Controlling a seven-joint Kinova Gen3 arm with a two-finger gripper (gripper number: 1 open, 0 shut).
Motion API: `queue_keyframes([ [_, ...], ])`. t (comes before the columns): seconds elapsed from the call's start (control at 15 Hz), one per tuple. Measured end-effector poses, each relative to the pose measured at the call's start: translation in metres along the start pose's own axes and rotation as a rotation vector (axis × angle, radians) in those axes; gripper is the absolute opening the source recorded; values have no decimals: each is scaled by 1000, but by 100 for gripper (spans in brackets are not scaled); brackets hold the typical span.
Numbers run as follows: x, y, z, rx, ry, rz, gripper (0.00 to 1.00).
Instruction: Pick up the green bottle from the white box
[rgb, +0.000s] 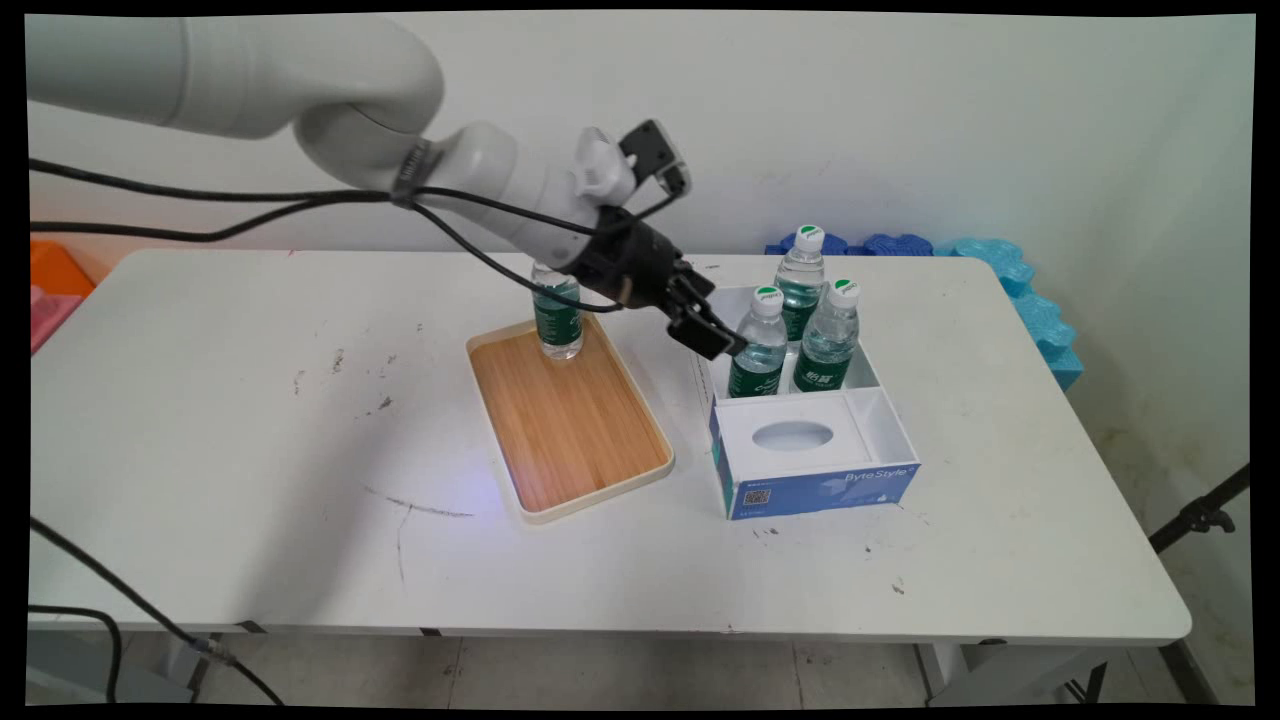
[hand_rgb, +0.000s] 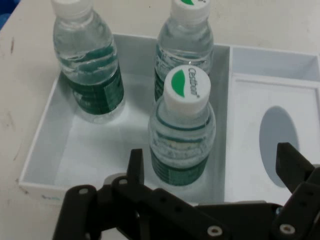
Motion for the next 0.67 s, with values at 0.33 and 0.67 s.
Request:
queue_keyframes([
  [0.33,4,2,27,5,-2,-7,100],
  [0.67,6,3,45,11,-6,-11,100],
])
